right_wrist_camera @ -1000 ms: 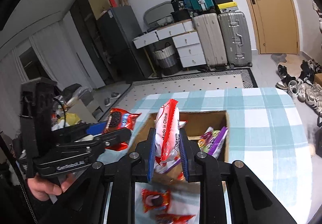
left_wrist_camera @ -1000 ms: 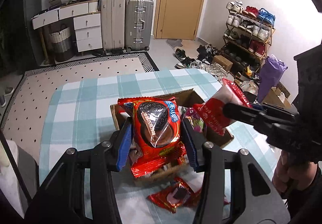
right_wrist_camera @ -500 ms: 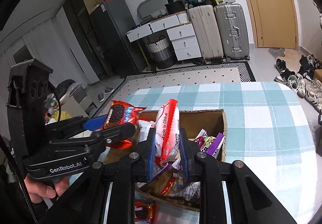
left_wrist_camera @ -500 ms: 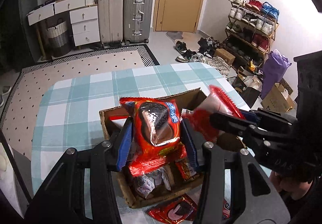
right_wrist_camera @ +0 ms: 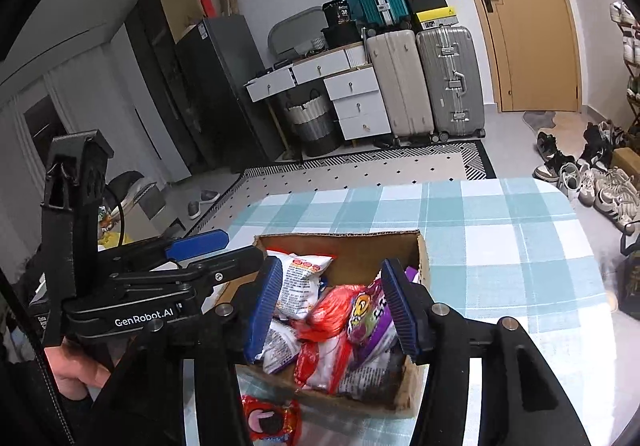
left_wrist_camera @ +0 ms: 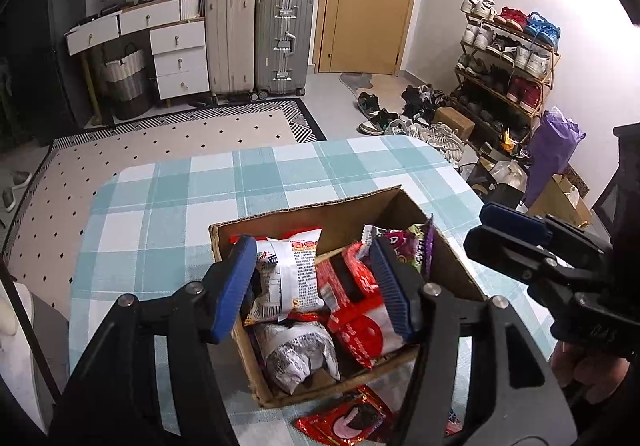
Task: Organize snacks
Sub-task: 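Open both grippers to drop the two snacks into the box, then withdraw both grippers from the box toward the last two red packets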
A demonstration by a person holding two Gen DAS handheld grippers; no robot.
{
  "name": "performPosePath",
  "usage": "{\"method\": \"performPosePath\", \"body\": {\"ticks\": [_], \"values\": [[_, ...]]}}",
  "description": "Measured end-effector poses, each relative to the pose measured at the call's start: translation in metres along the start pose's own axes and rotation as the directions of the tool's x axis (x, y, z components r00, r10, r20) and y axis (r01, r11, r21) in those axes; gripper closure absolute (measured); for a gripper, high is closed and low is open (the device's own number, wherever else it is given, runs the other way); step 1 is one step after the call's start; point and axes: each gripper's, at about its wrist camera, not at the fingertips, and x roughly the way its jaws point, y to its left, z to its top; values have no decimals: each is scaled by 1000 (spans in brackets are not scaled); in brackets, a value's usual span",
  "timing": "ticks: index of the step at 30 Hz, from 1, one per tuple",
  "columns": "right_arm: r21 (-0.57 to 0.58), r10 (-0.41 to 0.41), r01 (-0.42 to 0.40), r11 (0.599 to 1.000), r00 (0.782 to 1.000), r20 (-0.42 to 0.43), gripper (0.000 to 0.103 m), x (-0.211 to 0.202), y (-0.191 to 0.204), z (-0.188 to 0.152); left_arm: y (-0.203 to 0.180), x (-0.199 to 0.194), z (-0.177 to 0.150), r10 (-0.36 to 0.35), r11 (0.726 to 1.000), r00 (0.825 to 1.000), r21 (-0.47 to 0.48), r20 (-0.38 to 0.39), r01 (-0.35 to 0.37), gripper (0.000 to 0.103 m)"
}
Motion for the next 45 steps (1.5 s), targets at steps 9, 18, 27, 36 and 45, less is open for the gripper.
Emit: {"method": "performPosePath", "body": {"ticks": [9,18,27,36,45], "values": [[-20,-4,5,1000,1000,29,46,-37,18,-10,-12,-50,-13,28,1000,999,13,43,-29,33],[-60,-10,14,998,998,59,34,-82,43,-37,-26,-101,-33,60,998,996,15,71,-61,23],[-57,-16,21,998,996,87,23,-121,56,-70,-35,-140,-68,72,997,994,-9,76,-72,20],[-34,-23,26,999,996,89,17,-145,59,-103,-35,-153,-108,77,996,996,-44,47,-75,17],[-25,-31,32,999,999,34,16,-135,53,-132,-21,-141,-143,89,990,996,-108,23,-86,15]]}}
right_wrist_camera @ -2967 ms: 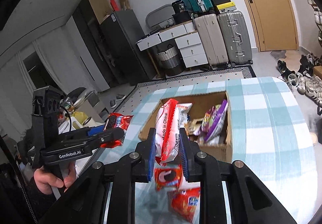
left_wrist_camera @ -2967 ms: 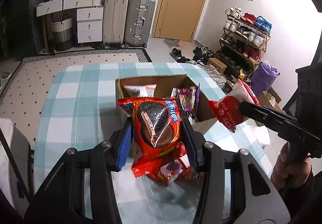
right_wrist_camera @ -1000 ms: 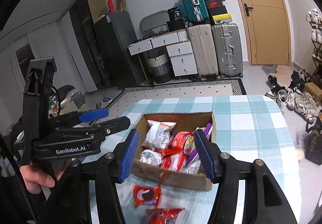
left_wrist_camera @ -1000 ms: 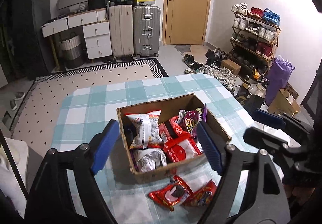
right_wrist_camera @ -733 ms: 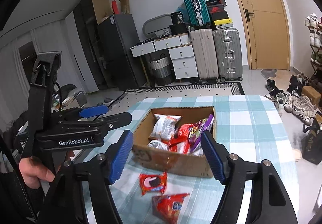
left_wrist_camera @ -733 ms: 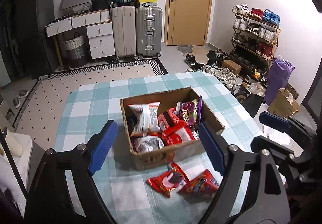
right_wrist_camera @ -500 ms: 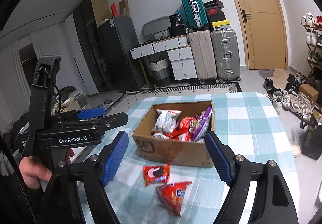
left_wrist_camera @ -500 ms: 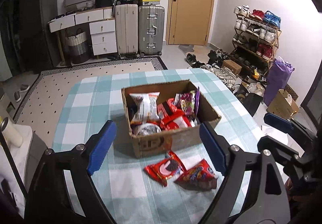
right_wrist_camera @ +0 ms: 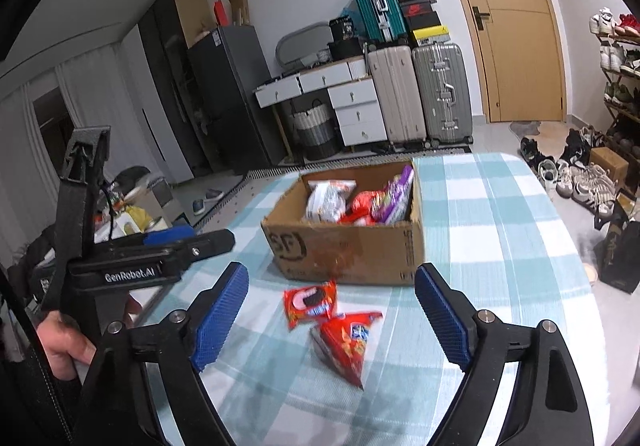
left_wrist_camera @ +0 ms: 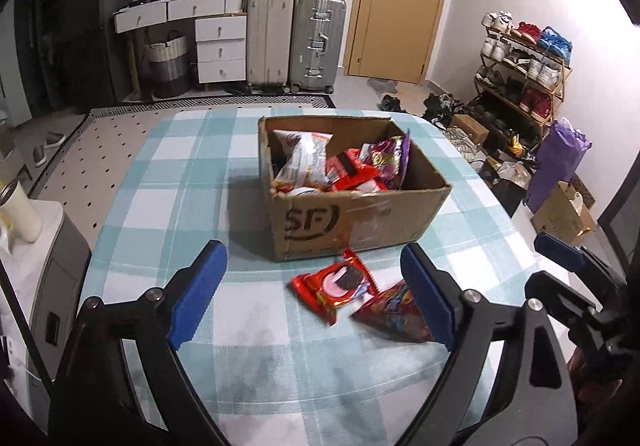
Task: Organize snacks
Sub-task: 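Withdraw both grippers from the box toward the last two red packets, then lower the right gripper onto the red chip bag and close it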
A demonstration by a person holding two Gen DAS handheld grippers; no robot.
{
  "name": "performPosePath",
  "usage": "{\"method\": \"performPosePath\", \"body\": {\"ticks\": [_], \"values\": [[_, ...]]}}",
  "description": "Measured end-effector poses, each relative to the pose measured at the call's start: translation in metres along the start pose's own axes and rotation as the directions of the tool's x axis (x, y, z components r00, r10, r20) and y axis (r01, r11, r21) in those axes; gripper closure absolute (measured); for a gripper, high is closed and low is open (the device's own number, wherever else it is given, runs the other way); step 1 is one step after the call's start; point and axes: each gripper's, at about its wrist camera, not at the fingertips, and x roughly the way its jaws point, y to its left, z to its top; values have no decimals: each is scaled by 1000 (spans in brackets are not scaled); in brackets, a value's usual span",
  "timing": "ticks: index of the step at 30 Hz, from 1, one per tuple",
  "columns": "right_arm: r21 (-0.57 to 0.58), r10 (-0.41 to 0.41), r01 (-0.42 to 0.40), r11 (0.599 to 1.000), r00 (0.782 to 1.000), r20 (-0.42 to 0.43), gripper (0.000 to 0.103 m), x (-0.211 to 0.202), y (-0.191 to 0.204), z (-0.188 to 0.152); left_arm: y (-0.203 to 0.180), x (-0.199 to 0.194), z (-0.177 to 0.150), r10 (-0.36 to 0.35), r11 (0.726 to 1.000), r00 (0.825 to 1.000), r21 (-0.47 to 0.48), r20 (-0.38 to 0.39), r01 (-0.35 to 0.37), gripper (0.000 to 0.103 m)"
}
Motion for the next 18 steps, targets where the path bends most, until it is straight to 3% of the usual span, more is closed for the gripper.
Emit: {"method": "performPosePath", "body": {"ticks": [6,11,18], "values": [[13,-3,4,1000,999,-50,16,15,-6,-23,13,16,-19,4,999,1000,-33,-28,-5,6],[32,-1,4,999,996,-94,16,35,-13,-36,16,37,-32,-5,1000,997,-31,-71,3,5],[46,4,3,999,988,-153,16,65,-19,-49,24,54,-48,-32,999,997,-41,-67,30,1]]}}
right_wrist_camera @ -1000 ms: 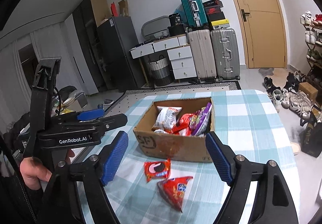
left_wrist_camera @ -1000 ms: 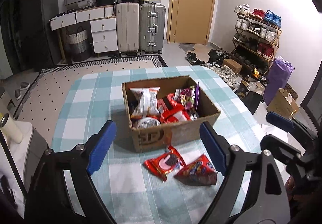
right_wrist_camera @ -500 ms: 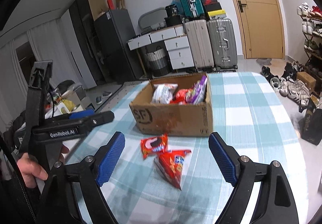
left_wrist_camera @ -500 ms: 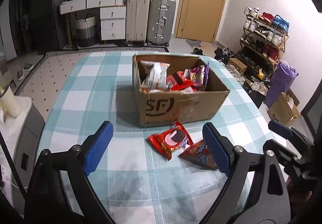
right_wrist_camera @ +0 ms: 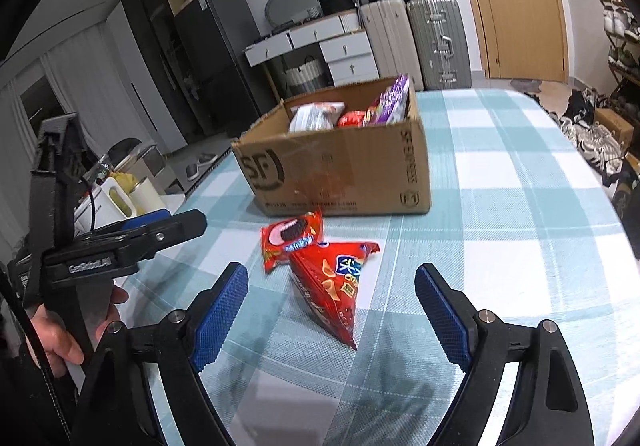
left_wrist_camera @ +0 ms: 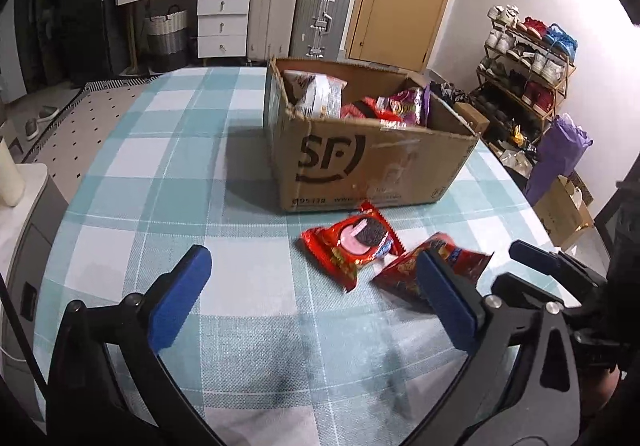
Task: Organize snacks
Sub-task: 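Lower the right gripper onto the red chip bag and close it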
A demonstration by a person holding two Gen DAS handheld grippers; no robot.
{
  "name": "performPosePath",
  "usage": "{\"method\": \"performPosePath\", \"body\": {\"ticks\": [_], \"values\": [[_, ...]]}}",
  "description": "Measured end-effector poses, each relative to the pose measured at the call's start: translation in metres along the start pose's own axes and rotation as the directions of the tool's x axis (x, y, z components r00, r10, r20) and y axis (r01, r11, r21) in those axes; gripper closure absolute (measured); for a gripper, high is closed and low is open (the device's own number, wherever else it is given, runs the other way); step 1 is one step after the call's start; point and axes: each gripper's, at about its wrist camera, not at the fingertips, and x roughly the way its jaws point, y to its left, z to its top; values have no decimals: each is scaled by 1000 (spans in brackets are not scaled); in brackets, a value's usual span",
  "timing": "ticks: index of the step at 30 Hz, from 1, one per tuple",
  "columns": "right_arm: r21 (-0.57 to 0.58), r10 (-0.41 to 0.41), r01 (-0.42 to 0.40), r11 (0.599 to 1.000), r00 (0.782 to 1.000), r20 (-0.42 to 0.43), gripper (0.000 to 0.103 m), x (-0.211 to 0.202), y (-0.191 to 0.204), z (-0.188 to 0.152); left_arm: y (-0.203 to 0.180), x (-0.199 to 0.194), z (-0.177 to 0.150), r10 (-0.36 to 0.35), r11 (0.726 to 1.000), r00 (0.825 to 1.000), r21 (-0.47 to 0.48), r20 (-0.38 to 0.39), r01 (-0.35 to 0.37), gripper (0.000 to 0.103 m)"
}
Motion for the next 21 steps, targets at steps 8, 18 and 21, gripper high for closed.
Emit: {"method": "performPosePath", "body": {"ticks": [8,18,21], "values": [[14,13,-12,1000,998,-56,16,36,-5,-1,6,21,-11,-4,1000,999,-16,-51,4,1],[30,32,-29,999,995,-96,17,67,-8,6,17,43,-17,-4,999,995,-37,-101,0,1],[32,37,-33,999,993,-110,22,74,-9,8,20,48,-17,-4,999,994,-44,-108,-1,1]]}}
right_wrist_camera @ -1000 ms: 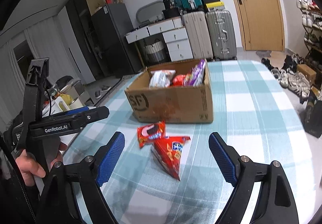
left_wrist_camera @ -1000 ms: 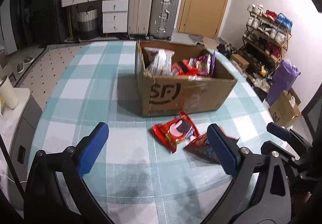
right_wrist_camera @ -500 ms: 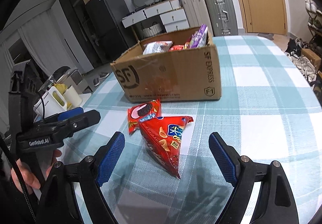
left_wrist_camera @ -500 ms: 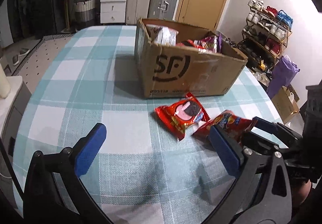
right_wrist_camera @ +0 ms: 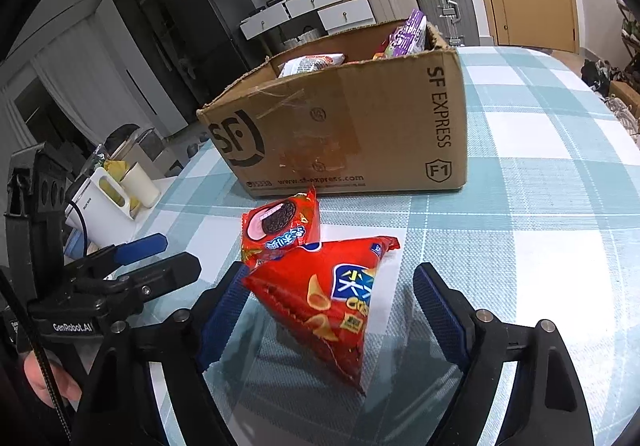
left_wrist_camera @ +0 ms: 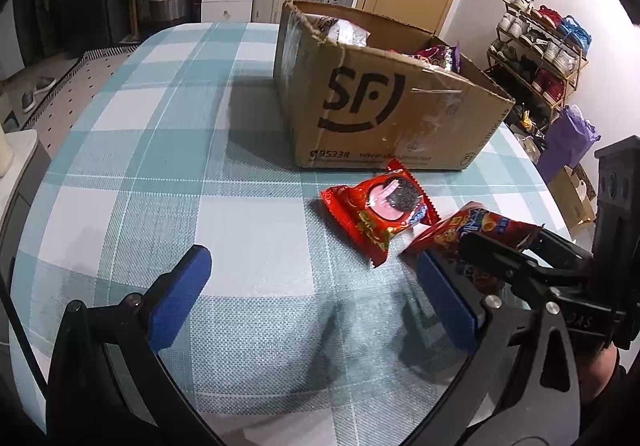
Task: Organize snacks
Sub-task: 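Lower the right gripper onto the red chip bag and close it, then grasp the last red Oreo packet with the left gripper while the right gripper holds the chip bag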
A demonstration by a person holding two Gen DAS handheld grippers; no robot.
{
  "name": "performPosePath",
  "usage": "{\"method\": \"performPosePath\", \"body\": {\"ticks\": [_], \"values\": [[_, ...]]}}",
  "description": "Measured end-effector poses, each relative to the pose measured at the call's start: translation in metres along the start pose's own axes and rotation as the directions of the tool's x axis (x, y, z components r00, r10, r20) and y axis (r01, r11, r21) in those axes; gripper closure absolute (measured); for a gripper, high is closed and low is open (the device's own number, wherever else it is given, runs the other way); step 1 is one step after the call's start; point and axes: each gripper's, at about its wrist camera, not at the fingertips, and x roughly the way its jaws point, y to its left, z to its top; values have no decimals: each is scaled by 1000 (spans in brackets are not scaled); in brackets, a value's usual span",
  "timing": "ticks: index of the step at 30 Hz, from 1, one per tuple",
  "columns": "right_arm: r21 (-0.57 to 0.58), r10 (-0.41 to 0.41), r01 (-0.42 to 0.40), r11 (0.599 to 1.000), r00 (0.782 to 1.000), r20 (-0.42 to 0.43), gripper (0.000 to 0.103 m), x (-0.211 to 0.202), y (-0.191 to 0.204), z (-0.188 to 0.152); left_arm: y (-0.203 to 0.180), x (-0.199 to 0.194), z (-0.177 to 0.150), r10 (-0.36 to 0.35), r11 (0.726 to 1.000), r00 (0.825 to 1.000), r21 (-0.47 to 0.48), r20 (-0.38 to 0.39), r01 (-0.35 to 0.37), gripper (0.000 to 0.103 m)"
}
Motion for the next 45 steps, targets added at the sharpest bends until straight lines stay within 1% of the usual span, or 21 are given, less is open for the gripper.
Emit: {"method": "performPosePath", "body": {"ticks": [1,3,5,6,7,11,17,22,24,27,30,36,45], "values": [[0,3,-3,1000,1000,-6,27,2,0,0,1,3,1,0,1000,1000,-3,-3,0,1],[0,16,-16,1000,1000,-18,33,7,1,1,3,5,0,3,1000,1000,-7,-7,-3,1],[0,25,-25,1000,999,-27,45,11,1,0,5,5,0,7,1000,1000,-11,-9,-7,1],[2,39,-39,999,999,-28,54,13,1,0,6,7,0,8,1000,1000,-12,-11,-8,1],[-1,42,-42,999,999,-26,59,14,2,-1,7,8,1,9,1000,1000,-14,-13,-9,1],[-11,36,-37,999,999,-19,61,14,4,-1,10,10,1,18,1000,1000,-16,-16,-18,1],[-28,-9,9,1000,1000,13,61,2,8,-3,10,12,1,26,999,999,-21,-29,-27,1],[-24,-3,4,1000,999,37,61,-8,5,-4,2,11,4,37,999,999,3,-23,-37,1],[-26,13,-11,1000,998,67,61,-16,5,-5,-2,11,5,39,999,999,16,-19,-38,1],[-43,4,1,999,994,110,61,-30,6,-7,-10,13,6,47,998,999,40,-22,-46,1],[-40,5,0,999,991,130,61,-39,5,-7,-16,16,8,43,998,999,50,-24,-42,1],[-8,-4,5,1000,990,140,61,-49,-7,-10,-23,28,14,34,997,998,67,-47,-31,1],[27,-14,10,1000,990,142,61,-56,-24,-15,-34,58,28,16,996,996,90,-91,-8,1]]}}
